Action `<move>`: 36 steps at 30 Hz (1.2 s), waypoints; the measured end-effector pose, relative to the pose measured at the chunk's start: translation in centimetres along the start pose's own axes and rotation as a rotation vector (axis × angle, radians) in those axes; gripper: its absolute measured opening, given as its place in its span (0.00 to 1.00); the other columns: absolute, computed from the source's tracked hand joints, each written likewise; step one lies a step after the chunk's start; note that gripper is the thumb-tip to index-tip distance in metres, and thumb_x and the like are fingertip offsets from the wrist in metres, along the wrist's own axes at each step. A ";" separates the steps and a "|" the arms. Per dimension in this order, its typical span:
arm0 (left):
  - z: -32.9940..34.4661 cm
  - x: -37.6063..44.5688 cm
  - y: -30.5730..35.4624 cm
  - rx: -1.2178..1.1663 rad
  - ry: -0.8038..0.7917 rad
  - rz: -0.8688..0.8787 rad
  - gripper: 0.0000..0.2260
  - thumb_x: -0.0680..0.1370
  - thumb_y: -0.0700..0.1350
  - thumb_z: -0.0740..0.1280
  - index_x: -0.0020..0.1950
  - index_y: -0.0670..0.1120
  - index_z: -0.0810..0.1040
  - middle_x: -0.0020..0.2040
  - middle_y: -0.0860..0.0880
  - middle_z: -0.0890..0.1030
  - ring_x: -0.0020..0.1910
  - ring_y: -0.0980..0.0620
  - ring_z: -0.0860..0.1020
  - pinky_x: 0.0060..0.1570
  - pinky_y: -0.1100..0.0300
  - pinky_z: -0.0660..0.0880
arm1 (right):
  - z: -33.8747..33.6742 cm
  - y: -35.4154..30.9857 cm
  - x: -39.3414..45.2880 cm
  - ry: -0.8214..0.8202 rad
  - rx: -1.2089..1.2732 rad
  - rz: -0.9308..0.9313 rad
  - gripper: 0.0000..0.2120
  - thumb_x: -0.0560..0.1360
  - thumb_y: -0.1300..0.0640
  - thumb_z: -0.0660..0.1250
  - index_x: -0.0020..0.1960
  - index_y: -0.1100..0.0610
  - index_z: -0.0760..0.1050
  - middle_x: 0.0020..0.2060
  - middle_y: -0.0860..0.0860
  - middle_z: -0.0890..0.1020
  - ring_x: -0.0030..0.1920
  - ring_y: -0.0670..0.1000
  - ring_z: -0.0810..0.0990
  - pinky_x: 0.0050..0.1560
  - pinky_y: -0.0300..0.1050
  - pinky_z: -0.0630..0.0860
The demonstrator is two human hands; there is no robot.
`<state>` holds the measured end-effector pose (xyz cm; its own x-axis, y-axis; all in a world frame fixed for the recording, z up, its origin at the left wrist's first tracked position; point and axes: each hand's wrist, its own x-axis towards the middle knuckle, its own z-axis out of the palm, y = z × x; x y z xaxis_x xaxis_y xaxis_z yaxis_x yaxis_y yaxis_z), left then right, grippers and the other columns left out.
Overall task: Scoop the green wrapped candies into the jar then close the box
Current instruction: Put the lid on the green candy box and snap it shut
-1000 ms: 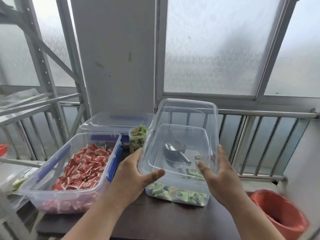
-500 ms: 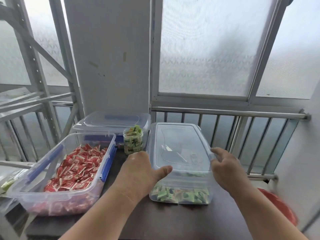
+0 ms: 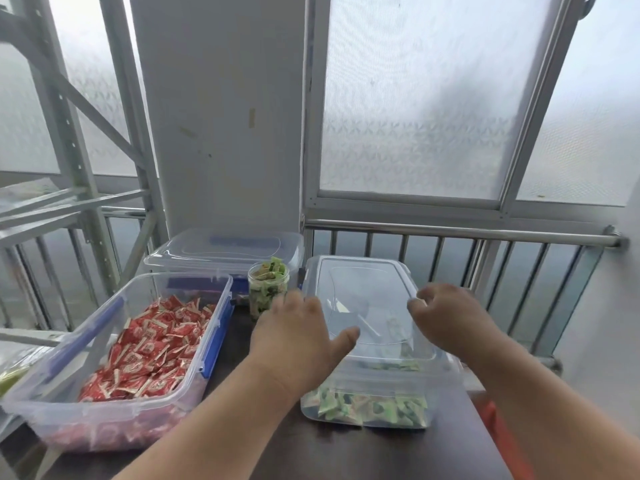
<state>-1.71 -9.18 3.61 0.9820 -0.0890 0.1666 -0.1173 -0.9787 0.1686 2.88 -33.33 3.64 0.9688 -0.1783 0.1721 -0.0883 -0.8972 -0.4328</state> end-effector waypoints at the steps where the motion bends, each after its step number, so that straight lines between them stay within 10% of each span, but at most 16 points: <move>1: 0.1 1.1 0.2 -0.038 0.006 0.043 0.38 0.80 0.74 0.55 0.79 0.47 0.68 0.76 0.44 0.69 0.76 0.43 0.67 0.74 0.46 0.68 | 0.1 -0.4 1.5 0.000 -0.001 -0.042 0.22 0.78 0.44 0.63 0.68 0.52 0.80 0.65 0.53 0.82 0.63 0.56 0.79 0.65 0.49 0.74; 6: 3.0 4.5 -0.3 -0.117 -0.282 0.163 0.43 0.83 0.71 0.55 0.89 0.49 0.45 0.89 0.48 0.43 0.87 0.47 0.39 0.84 0.47 0.42 | 1.4 -2.0 9.4 -0.123 -0.050 -0.187 0.30 0.84 0.44 0.61 0.82 0.54 0.62 0.81 0.52 0.64 0.81 0.55 0.61 0.79 0.48 0.56; 15: 4.5 5.6 -0.8 -0.174 -0.256 0.148 0.44 0.81 0.72 0.55 0.89 0.52 0.40 0.88 0.55 0.38 0.85 0.53 0.33 0.82 0.54 0.37 | 7.4 -1.9 19.0 -0.287 -0.172 -0.103 0.35 0.81 0.33 0.54 0.84 0.47 0.56 0.83 0.52 0.59 0.82 0.58 0.56 0.80 0.58 0.54; 26: 4.6 6.6 -0.4 -0.182 -0.283 0.102 0.44 0.81 0.72 0.55 0.89 0.54 0.41 0.88 0.58 0.38 0.85 0.56 0.33 0.83 0.51 0.43 | 7.6 -0.9 21.2 -0.292 -0.108 -0.117 0.38 0.78 0.30 0.58 0.83 0.46 0.58 0.82 0.50 0.61 0.82 0.57 0.58 0.80 0.56 0.57; 32: 3.7 6.4 -0.6 -0.174 -0.289 0.139 0.44 0.81 0.73 0.56 0.89 0.53 0.45 0.89 0.54 0.43 0.87 0.53 0.39 0.85 0.48 0.45 | 5.1 0.5 15.0 -0.379 -0.145 -0.128 0.44 0.78 0.30 0.60 0.85 0.51 0.51 0.84 0.53 0.43 0.83 0.55 0.38 0.82 0.62 0.44; 36: 4.1 5.2 -0.7 -0.253 -0.005 0.112 0.39 0.79 0.70 0.58 0.87 0.52 0.59 0.87 0.48 0.58 0.85 0.48 0.57 0.82 0.44 0.59 | 3.4 1.2 4.5 -0.320 -0.069 -0.129 0.37 0.85 0.38 0.54 0.85 0.55 0.46 0.84 0.58 0.42 0.83 0.59 0.37 0.82 0.57 0.42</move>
<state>4.11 -9.74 0.42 0.9616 -0.1953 0.1930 -0.2575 -0.8853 0.3872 7.93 -33.82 0.91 0.9956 0.0638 -0.0693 0.0344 -0.9312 -0.3629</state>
